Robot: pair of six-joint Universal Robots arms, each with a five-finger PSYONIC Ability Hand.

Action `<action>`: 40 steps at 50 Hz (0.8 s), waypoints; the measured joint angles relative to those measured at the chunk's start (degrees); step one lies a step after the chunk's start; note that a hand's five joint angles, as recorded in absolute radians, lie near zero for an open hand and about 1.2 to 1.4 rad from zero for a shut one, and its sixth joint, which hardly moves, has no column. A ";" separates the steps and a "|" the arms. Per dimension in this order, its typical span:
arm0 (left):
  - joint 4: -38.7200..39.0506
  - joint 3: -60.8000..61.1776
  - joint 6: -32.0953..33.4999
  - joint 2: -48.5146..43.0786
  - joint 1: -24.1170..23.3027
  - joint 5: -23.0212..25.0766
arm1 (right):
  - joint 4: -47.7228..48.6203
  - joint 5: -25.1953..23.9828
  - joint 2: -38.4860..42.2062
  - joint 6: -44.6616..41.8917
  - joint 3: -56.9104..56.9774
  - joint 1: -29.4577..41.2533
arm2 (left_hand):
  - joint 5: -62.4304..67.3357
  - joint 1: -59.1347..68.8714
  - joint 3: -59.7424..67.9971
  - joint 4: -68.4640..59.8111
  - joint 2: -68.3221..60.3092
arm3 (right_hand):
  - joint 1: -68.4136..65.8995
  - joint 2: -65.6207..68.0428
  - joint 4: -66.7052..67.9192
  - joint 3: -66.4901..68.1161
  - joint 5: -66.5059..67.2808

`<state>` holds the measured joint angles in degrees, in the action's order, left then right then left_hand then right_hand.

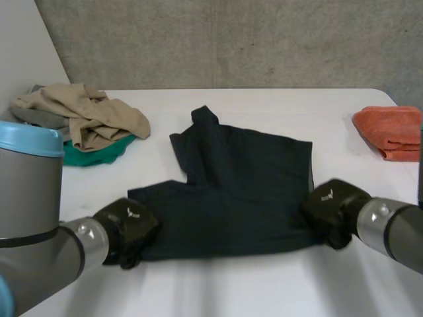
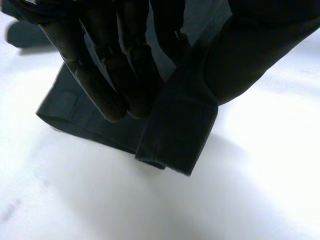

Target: Fold the laundry.

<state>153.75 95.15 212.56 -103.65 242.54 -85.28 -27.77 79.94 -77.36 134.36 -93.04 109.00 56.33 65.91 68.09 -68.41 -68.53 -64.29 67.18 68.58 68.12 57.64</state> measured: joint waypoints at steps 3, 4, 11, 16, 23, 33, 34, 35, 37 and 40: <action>-3.68 0.23 1.19 0.73 -0.25 0.74 | -3.77 -0.20 -0.79 -2.72 -0.77 -0.50 | -3.36 -3.30 -4.09 4.21 5.14 | 0.00 0.00 0.00 0.00 0.00; -4.41 0.14 1.53 0.81 -0.37 1.01 | -4.72 -0.35 -0.89 -3.52 -0.99 -0.71 | -9.59 -10.11 -10.57 10.80 11.82 | 0.00 0.00 0.00 0.00 0.00; -4.96 -3.25 3.98 0.54 -1.63 1.89 | -4.92 -1.34 0.36 -4.84 -1.59 -1.66 | -52.29 -53.78 -54.16 55.00 54.50 | 0.00 0.00 0.00 0.00 0.45; -0.56 -8.77 6.02 -1.18 -2.40 1.59 | -3.05 -1.66 1.85 -4.38 -1.75 -2.28 | -53.97 -54.62 -56.43 57.17 57.06 | 0.00 0.00 0.00 0.00 0.45; 10.12 -22.73 13.06 -12.45 -2.01 3.51 | 0.61 -2.02 2.77 -2.89 -2.46 -2.75 | -53.01 -52.78 -54.97 55.55 55.48 | 0.00 0.00 0.00 0.00 0.46; 10.67 -47.54 21.53 -34.77 -0.22 11.85 | 5.23 -2.10 3.41 -0.61 -3.96 -2.43 | -40.14 -39.59 -42.14 42.20 42.63 | 0.00 0.00 0.00 0.00 0.57; 10.21 -50.02 21.93 -36.85 -0.02 12.75 | 5.52 -2.10 3.53 -0.47 -4.09 -2.40 | -38.36 -37.78 -40.39 40.44 40.96 | 0.00 0.00 0.00 0.00 0.58; 9.86 -51.69 22.18 -38.28 0.11 13.37 | 5.68 -2.09 3.61 -0.39 -4.18 -2.38 | -37.60 -36.95 -39.60 39.63 40.16 | 0.00 0.00 0.00 0.00 0.58; 8.79 -56.73 22.72 -42.40 0.49 15.12 | 6.10 -2.06 3.89 -0.16 -4.46 -2.34 | -33.82 -32.74 -35.63 35.77 36.16 | 0.00 0.00 0.00 0.00 0.58; 7.39 -62.45 23.06 -46.93 0.87 16.80 | 6.46 -2.04 4.18 0.02 -4.82 -2.35 | -33.02 -32.29 -34.75 34.87 35.27 | 0.00 0.00 0.00 0.00 0.60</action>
<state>161.14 32.70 235.62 -150.58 243.42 -68.48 -21.31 77.90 -73.18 134.38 -97.86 106.65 23.31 33.62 33.34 -33.54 -33.27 -64.29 67.18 68.58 68.12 58.24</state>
